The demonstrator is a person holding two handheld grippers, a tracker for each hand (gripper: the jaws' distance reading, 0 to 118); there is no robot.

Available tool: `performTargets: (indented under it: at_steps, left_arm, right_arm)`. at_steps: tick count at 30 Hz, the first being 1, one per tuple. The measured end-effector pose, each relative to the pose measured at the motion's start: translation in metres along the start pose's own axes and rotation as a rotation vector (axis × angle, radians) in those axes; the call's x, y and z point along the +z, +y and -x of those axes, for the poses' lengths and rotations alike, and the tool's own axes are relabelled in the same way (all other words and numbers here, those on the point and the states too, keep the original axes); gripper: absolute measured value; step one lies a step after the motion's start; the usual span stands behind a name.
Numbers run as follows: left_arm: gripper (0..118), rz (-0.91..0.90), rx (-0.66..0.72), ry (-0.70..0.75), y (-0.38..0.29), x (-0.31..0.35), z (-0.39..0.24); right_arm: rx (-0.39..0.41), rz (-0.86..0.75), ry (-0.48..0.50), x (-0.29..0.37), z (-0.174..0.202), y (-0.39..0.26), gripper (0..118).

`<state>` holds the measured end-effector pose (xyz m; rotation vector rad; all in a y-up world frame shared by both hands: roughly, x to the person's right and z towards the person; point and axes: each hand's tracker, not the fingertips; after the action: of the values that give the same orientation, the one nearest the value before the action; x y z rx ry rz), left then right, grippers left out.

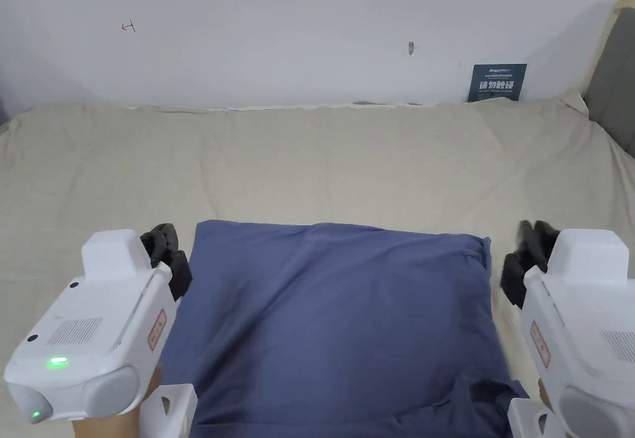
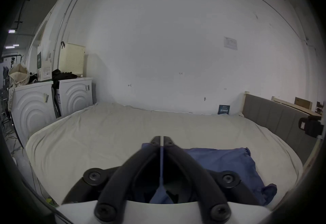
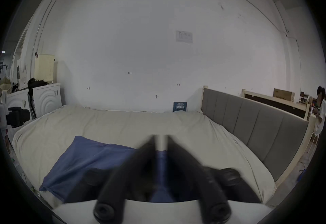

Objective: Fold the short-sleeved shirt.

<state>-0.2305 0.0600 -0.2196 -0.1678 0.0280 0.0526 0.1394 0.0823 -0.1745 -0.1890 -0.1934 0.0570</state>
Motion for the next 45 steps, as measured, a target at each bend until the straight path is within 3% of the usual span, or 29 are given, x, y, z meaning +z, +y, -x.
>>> performTargets:
  at_steps: [1,7,11,16,18,20,21,24,25,27,29,31,34,35,36,38,40,43,45]
  left_arm:
    - [0,0.01,-0.005,0.0,-0.003,-0.001,-0.001]
    - [0,0.169,-0.051,-0.005,-0.029,-0.006,0.011]
    - [0,0.354,0.056,-0.004,-0.062,-0.007,0.043]
    - [2,0.522,0.019,0.033,-0.114,0.005,0.076]
    - [19,0.602,0.026,0.035,-0.132,0.01,0.087]
    - [80,0.663,0.069,0.029,-0.147,0.011,0.096]
    - [104,0.695,0.095,0.04,-0.155,0.01,0.101]
    - [116,0.734,0.077,0.043,-0.172,0.011,0.1]
    - [116,0.733,0.062,0.05,-0.177,0.012,0.099]
    - [103,0.763,0.034,0.048,-0.185,0.006,0.094]
    - [66,0.783,0.027,0.038,-0.195,-0.001,0.094]
    - [14,0.808,0.027,-0.003,-0.204,-0.006,0.09]
    - [8,0.778,0.039,0.009,-0.194,-0.001,0.085]
    - [7,0.773,0.053,0.007,-0.192,0.0,0.085]
    - [6,0.768,0.062,0.005,-0.189,0.002,0.086]
    - [6,0.742,0.078,0.001,-0.179,0.003,0.085]
    - [6,0.719,0.095,-0.006,-0.169,0.005,0.086]
    - [6,0.7,0.1,-0.015,-0.158,0.003,0.084]
    - [6,0.686,0.087,-0.018,-0.153,0.003,0.083]
  right_arm:
    - [-0.003,-0.002,0.005,0.001,0.001,-0.001,2]
    - [-0.013,0.009,0.023,0.002,0.0,-0.003,2]
    - [-0.022,0.026,0.027,0.001,-0.002,-0.008,2]
    - [-0.023,0.064,0.028,-0.004,-0.004,-0.016,2]
    - [-0.028,0.077,0.031,-0.005,-0.004,-0.02,2]
    - [-0.031,0.09,0.033,-0.01,-0.007,-0.025,2]
    - [-0.032,0.096,0.035,-0.011,-0.007,-0.027,2]
    - [-0.027,0.115,0.04,-0.014,-0.007,-0.033,2]
    - [-0.026,0.12,0.041,-0.014,-0.008,-0.035,2]
    - [-0.025,0.132,0.042,-0.015,-0.01,-0.039,2]
    - [-0.026,0.145,0.04,-0.016,-0.012,-0.043,2]
    - [-0.028,0.166,0.033,-0.016,-0.018,-0.049,2]
    - [-0.04,0.23,-0.005,-0.015,-0.03,-0.064,4]
    - [-0.052,0.264,-0.013,-0.016,-0.035,-0.071,9]
    - [-0.057,0.309,-0.006,-0.015,-0.039,-0.081,21]
    - [-0.061,0.444,0.0,-0.023,-0.048,-0.105,69]
    - [-0.076,0.567,-0.002,-0.028,-0.05,-0.129,101]
    - [-0.104,0.657,-0.025,-0.033,-0.053,-0.171,104]
    - [-0.107,0.739,-0.011,-0.033,-0.04,-0.184,98]
